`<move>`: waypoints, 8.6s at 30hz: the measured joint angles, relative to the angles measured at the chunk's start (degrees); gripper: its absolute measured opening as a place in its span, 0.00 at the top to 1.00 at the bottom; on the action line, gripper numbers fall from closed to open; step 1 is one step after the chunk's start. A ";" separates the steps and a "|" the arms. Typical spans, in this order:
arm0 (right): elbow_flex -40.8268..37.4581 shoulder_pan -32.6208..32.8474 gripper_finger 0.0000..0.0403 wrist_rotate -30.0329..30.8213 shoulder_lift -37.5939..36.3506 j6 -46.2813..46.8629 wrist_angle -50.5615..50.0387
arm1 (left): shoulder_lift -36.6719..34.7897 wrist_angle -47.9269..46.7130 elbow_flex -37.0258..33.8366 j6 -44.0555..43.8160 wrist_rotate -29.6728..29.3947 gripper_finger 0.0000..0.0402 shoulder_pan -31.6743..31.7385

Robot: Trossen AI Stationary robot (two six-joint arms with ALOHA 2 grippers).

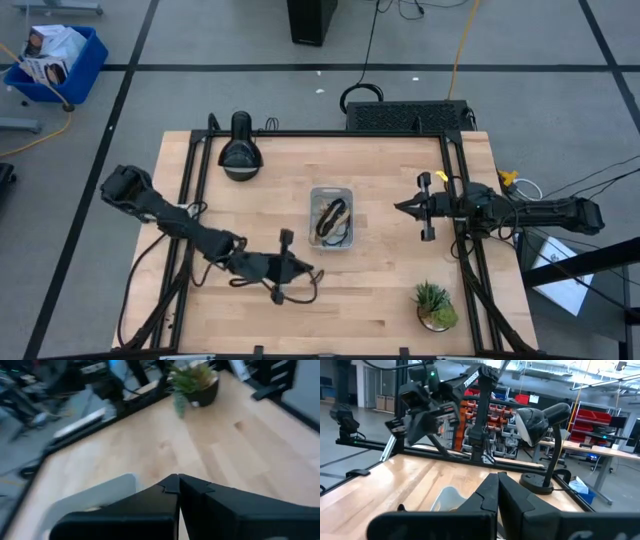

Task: Pick and place rubber bands into bin
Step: Put the black rubber band into the gray bin, then return to Home Position

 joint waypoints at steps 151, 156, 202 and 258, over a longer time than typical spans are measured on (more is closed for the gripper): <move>-0.02 0.00 1.00 0.22 -0.65 4.33 -0.94 | -47.72 -5.47 -26.48 1.51 -4.85 0.99 13.09; -0.02 -0.04 1.00 0.31 -0.65 4.19 -1.29 | -58.52 -4.34 -35.20 2.94 -3.92 0.99 13.70; -6.03 -13.77 1.00 -10.55 -1.10 11.64 4.96 | -84.79 -18.66 -40.85 0.93 6.20 0.97 14.95; -6.19 -13.73 1.00 -10.48 -1.09 11.89 4.72 | -84.79 -18.43 -40.85 0.07 6.20 0.87 14.95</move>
